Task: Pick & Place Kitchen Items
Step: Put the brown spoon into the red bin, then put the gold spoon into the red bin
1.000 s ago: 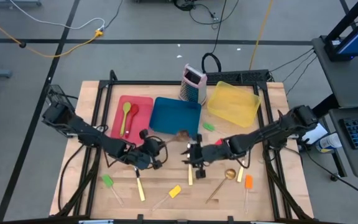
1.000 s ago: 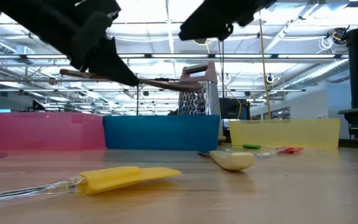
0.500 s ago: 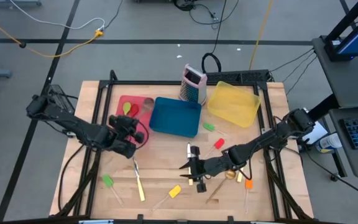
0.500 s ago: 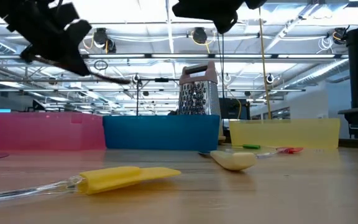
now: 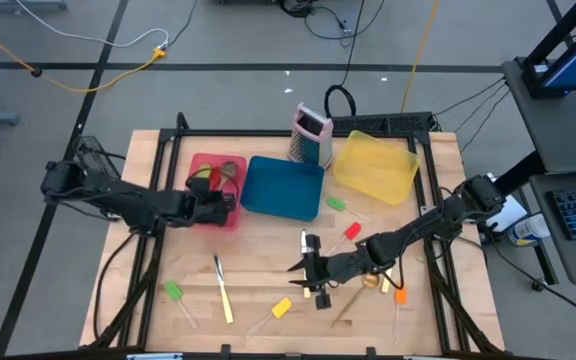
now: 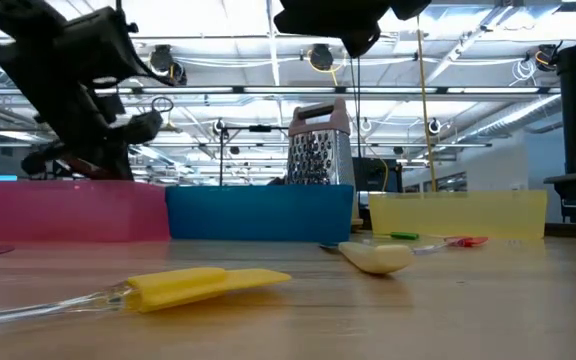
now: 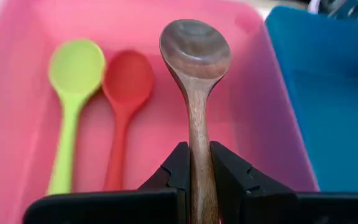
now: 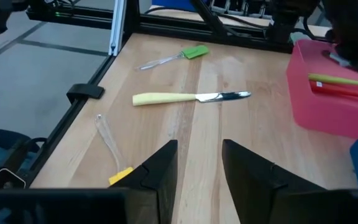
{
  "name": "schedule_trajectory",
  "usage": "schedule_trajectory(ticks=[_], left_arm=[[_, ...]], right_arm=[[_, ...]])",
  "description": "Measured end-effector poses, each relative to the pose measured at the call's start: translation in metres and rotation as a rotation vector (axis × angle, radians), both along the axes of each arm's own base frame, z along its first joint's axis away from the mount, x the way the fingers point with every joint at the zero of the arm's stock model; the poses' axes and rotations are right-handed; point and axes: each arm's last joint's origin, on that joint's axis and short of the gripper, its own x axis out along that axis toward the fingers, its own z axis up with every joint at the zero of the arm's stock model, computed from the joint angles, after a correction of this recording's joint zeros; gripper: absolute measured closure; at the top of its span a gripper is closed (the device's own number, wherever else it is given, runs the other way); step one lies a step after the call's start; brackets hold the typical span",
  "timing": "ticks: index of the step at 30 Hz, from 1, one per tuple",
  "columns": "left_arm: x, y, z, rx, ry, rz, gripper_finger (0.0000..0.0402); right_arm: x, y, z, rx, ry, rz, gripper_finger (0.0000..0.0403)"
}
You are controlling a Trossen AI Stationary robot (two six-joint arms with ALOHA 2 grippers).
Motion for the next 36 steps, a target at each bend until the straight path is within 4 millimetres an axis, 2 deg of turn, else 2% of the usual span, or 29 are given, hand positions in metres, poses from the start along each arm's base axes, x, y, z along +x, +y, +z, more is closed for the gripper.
schedule_trajectory(ticks=[5, 13, 17, 27, 32, 36], left_arm=[[0.004, 0.007, -0.011, -0.086, 0.051, -0.023, 0.0367], [0.007, 0.013, -0.027, -0.129, 0.13, 0.008, 0.0365], [0.01, 0.014, -0.03, -0.145, 0.123, 0.009, 0.0348], [0.01, 0.014, -0.03, -0.135, 0.146, -0.022, 0.0296], [0.009, 0.013, -0.023, -0.117, 0.183, -0.122, 0.03], [0.011, 0.013, -0.005, -0.079, 0.146, -0.194, 0.0312]], right_arm=[[0.002, -0.004, 0.0, -0.008, 0.0, -0.007, 0.0284], [0.002, -0.004, 0.0, -0.025, 0.0, 0.002, 0.0284], [0.002, -0.004, 0.0, -0.041, -0.002, 0.01, 0.0284], [0.001, -0.004, -0.001, -0.04, 0.002, 0.009, 0.0284], [-0.001, -0.005, -0.005, -0.039, 0.049, 0.0, 0.0284], [-0.006, -0.007, -0.013, -0.07, 0.152, -0.007, 0.0284]])
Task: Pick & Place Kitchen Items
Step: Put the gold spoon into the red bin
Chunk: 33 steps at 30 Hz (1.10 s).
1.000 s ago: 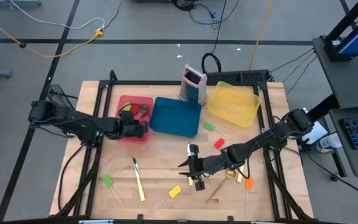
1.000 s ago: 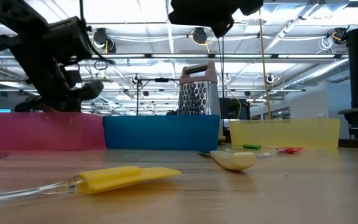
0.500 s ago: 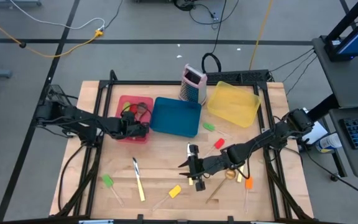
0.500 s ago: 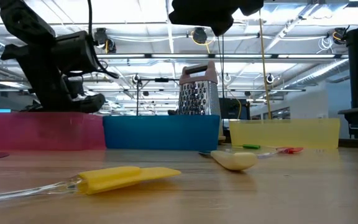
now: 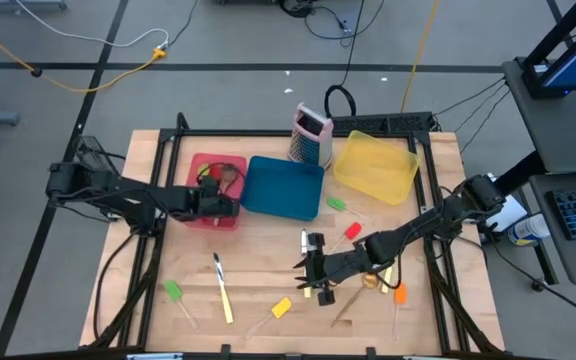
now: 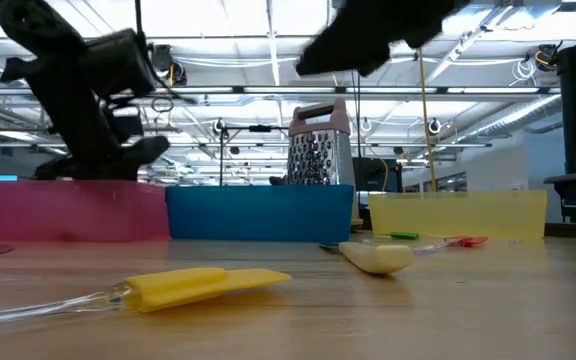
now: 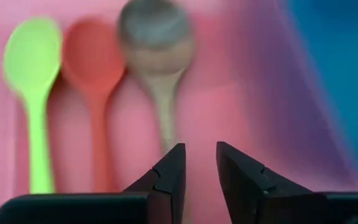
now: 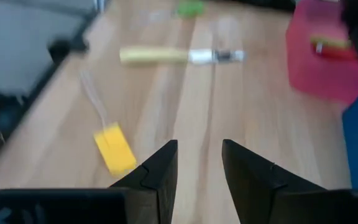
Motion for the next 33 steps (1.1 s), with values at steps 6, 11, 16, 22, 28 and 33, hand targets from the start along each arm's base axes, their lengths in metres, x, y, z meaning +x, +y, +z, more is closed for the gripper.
schedule_trajectory(ticks=[6, 11, 16, 22, 28, 33], left_arm=[[0.0, -0.004, 0.032, 0.085, -0.062, -0.168, 0.033], [-0.002, -0.013, 0.046, 0.141, -0.113, -0.254, 0.0343], [-0.003, -0.021, 0.048, 0.171, -0.118, -0.285, 0.035], [0.001, -0.031, 0.051, 0.186, -0.157, -0.348, 0.035], [0.014, -0.048, 0.068, 0.276, -0.327, -0.499, 0.035], [0.02, -0.06, 0.081, 0.347, -0.441, -0.59, 0.035]], right_arm=[[-0.012, -0.004, -0.008, -0.067, 0.15, 0.002, 0.0284], [-0.034, -0.011, -0.006, -0.127, 0.314, 0.0, 0.0284], [-0.049, -0.01, -0.005, -0.078, 0.445, 0.018, 0.0284], [-0.056, -0.003, -0.008, -0.099, 0.501, 0.105, 0.0284], [-0.062, 0.008, -0.013, 0.049, 0.544, 0.138, 0.0284], [-0.074, 0.018, -0.034, 0.136, 0.528, 0.188, 0.0284]])
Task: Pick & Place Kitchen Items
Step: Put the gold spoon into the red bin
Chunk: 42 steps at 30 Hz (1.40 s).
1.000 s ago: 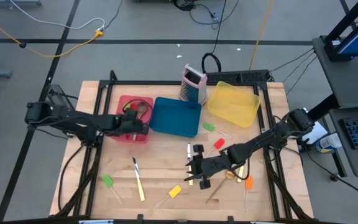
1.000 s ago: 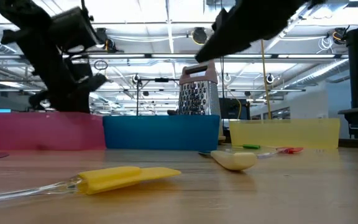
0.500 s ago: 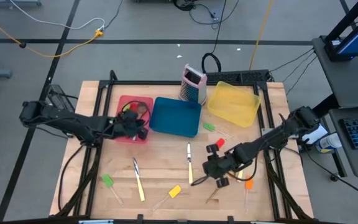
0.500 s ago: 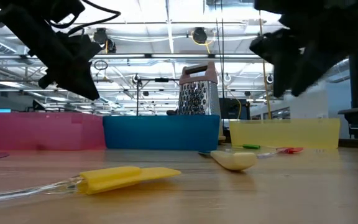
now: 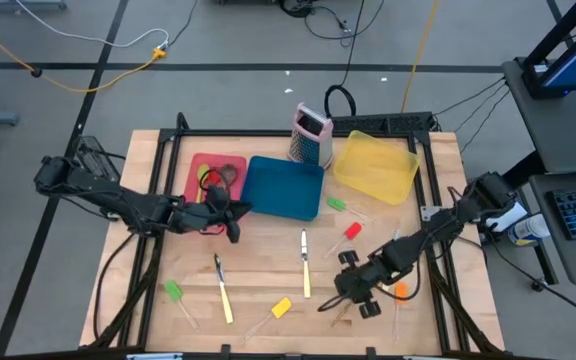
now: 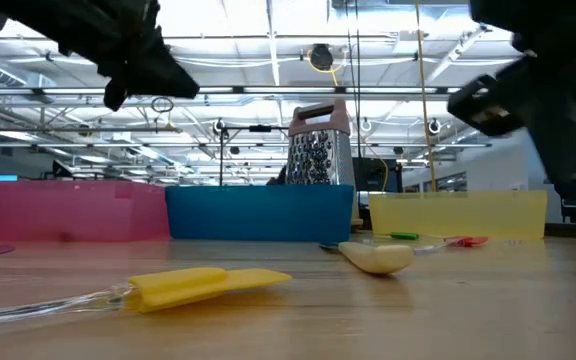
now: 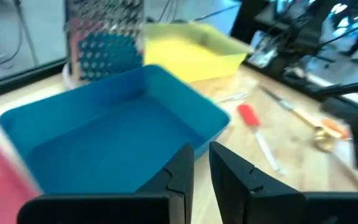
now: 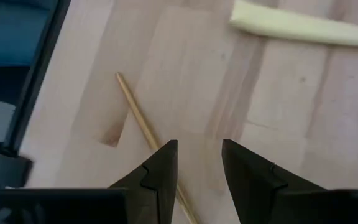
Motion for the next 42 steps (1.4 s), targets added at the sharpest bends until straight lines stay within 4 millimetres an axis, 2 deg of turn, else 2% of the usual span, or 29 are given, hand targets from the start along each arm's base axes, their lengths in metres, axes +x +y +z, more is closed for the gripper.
schedule_trajectory(ticks=[5, 11, 17, 22, 25, 27, 34, 38, 42], left_arm=[[-0.001, -0.009, 0.003, -0.019, -0.037, -0.037, 0.035], [-0.003, -0.017, 0.003, -0.041, -0.042, -0.069, 0.035], [-0.002, -0.019, 0.004, -0.049, -0.063, -0.074, 0.035], [-0.001, -0.02, 0.007, -0.057, -0.094, -0.087, 0.035], [0.0, -0.022, 0.011, -0.047, -0.108, -0.171, 0.035], [0.002, -0.024, 0.013, -0.042, -0.134, -0.222, 0.035], [0.005, -0.028, 0.023, -0.01, -0.216, -0.356, 0.035], [0.006, -0.033, 0.028, 0.005, -0.259, -0.471, 0.035], [0.01, -0.041, 0.027, 0.058, -0.298, -0.585, 0.035]], right_arm=[[-0.019, 0.005, -0.023, -0.059, -0.022, 0.068, 0.0284], [-0.039, 0.009, -0.048, -0.03, -0.092, 0.132, 0.0284], [-0.049, 0.001, -0.064, -0.032, -0.168, 0.121, 0.0291], [-0.057, -0.007, -0.074, -0.102, -0.182, 0.157, 0.0341], [-0.063, -0.012, -0.081, -0.117, -0.165, 0.157, 0.0384], [-0.065, -0.014, -0.083, -0.109, -0.178, 0.156, 0.039], [-0.05, -0.011, -0.073, -0.11, -0.413, 0.177, 0.0391], [-0.027, -0.014, -0.056, -0.175, -0.535, 0.089, 0.0393], [-0.002, -0.017, -0.034, -0.22, -0.567, 0.092, 0.0392]])
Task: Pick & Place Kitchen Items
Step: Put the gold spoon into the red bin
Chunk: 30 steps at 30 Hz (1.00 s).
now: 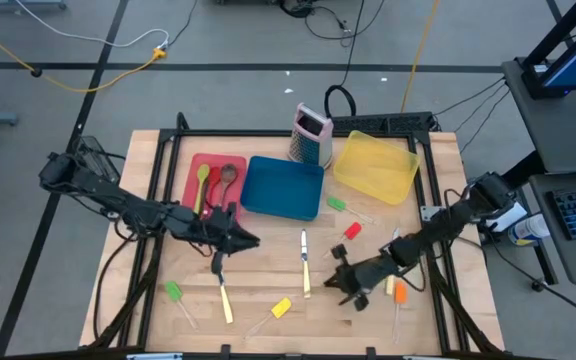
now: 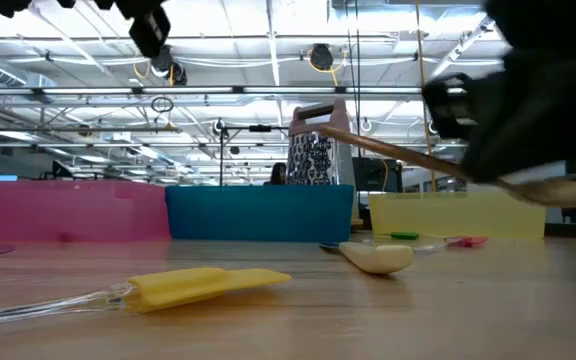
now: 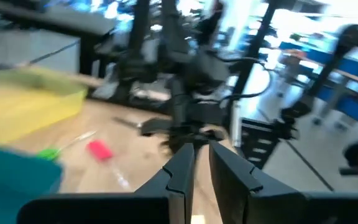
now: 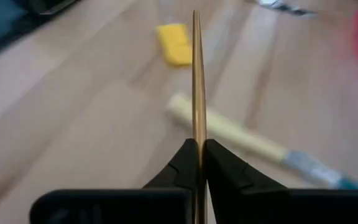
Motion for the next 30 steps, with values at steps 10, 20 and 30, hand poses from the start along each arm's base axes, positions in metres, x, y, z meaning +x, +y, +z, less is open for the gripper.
schedule_trajectory(ticks=[10, 20, 30], left_arm=[[0.025, -0.023, 0.002, 0.285, -0.141, -0.143, 0.0345], [0.071, -0.01, 0.012, 0.643, 0.191, 0.126, 0.0243], [0.104, 0.009, -0.043, 0.696, 0.396, 0.134, 0.0215]], right_arm=[[0.05, -0.027, 0.052, -0.194, -0.074, -0.158, 0.0389], [0.068, -0.077, 0.052, -0.026, -0.05, -0.438, 0.0388], [0.07, -0.088, 0.052, -0.012, -0.056, -0.473, 0.0388]])
